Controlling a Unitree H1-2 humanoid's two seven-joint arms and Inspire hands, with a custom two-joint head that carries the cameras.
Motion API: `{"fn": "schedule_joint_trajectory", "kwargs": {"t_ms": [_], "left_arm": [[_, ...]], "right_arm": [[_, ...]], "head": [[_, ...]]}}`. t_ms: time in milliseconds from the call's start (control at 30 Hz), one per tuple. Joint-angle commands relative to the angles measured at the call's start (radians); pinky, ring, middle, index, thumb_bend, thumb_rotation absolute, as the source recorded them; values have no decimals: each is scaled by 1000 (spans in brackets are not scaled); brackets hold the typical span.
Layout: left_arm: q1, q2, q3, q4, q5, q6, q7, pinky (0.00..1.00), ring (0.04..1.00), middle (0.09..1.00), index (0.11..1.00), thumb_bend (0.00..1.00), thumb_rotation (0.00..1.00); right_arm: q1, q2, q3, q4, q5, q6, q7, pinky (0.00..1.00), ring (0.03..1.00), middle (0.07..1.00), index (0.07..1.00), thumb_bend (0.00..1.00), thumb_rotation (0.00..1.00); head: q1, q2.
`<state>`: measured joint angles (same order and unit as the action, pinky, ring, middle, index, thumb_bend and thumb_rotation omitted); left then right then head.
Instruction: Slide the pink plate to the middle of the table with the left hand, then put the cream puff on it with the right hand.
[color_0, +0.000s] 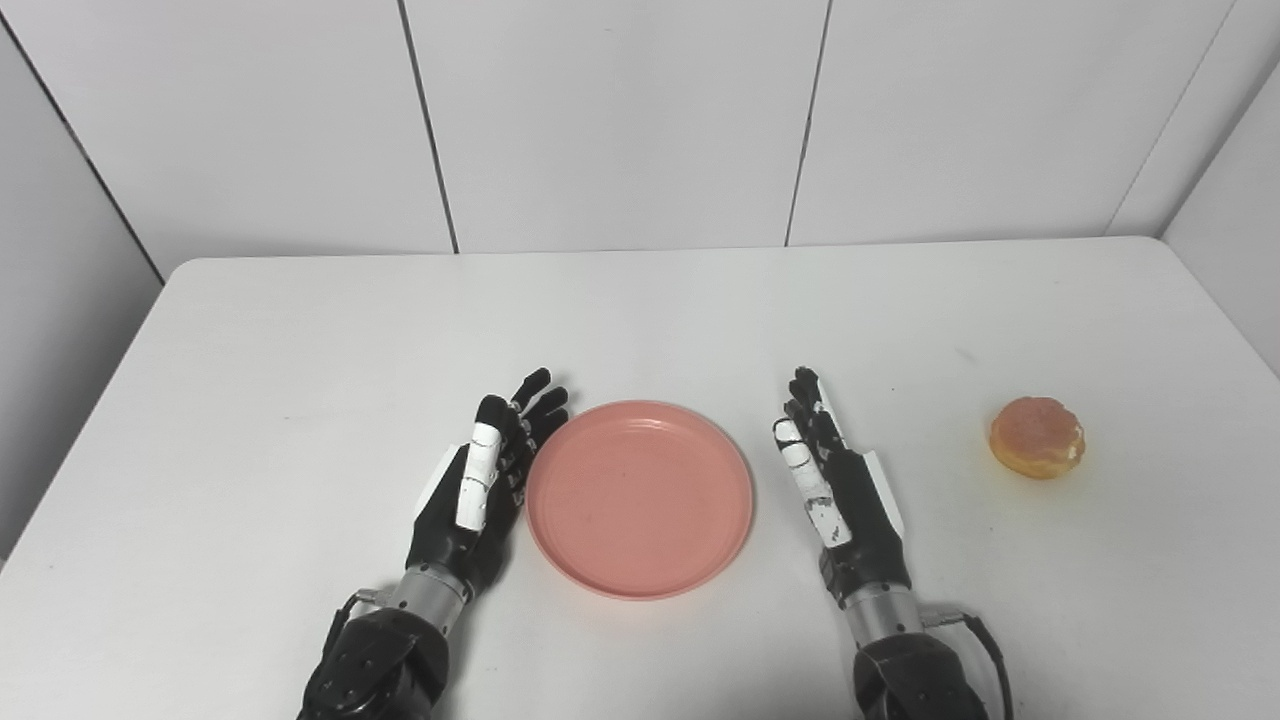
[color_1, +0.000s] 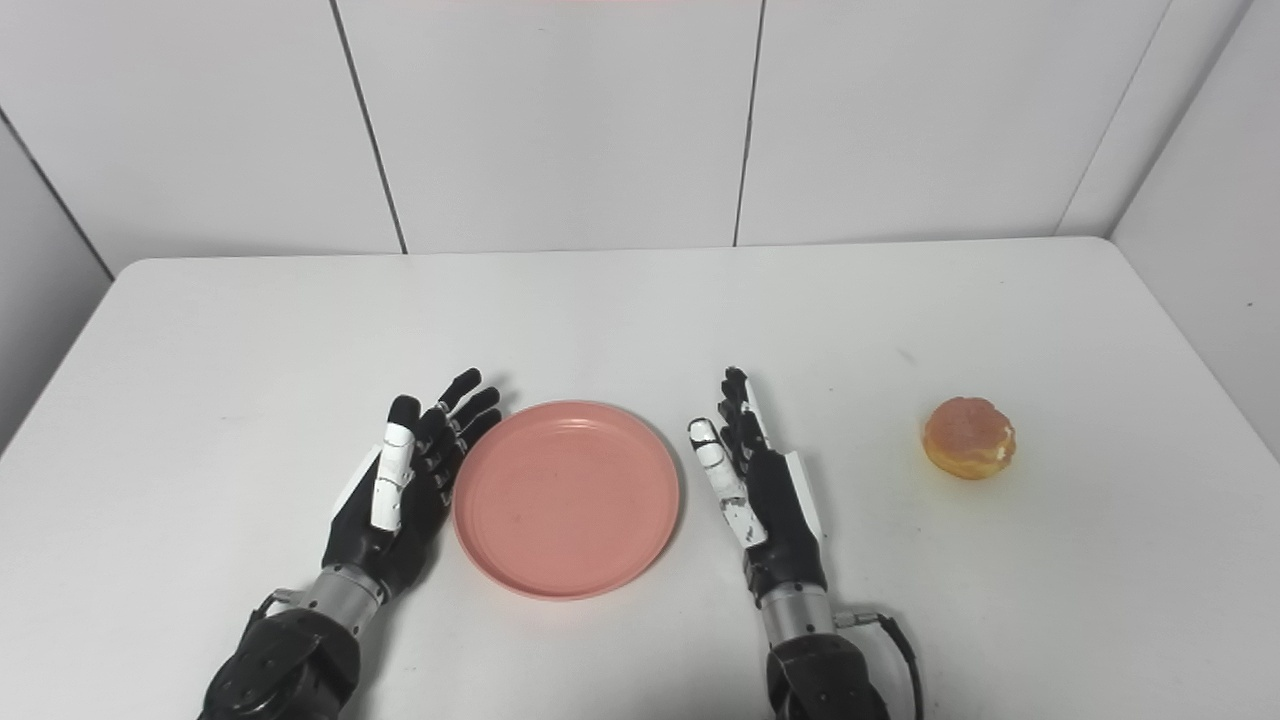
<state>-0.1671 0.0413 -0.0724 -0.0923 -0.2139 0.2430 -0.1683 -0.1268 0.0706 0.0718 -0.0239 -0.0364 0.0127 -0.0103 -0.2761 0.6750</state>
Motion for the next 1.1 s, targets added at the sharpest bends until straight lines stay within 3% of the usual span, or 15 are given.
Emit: {"fn": "schedule_joint_trajectory", "kwargs": {"t_ms": [0, 133, 500, 1067], "left_arm": [[0, -15, -2, 5, 8, -40, -1, 1000, 965, 955, 951, 789, 980], [-2, -32, 9, 44, 35, -112, 18, 998, 957, 950, 936, 776, 977], [-5, -81, 44, 120, 62, -236, 66, 992, 957, 943, 940, 749, 986], [-2, -88, 40, 118, 77, -263, 79, 1000, 994, 978, 976, 709, 1000]], "right_arm": [[-12, 5, 3, -23, 7, 14, 8, 1000, 1000, 1000, 990, 745, 859], [-11, 6, -10, -33, 56, 40, 19, 1000, 1000, 1000, 999, 692, 855], [-14, -15, -9, -37, 54, 28, 22, 1000, 1000, 1000, 997, 663, 844], [-44, -30, -33, -54, 45, -31, 5, 1000, 1000, 1000, 1000, 640, 781]], "head": [[1, -1], [7, -2], [22, 0], [13, 1]]}}
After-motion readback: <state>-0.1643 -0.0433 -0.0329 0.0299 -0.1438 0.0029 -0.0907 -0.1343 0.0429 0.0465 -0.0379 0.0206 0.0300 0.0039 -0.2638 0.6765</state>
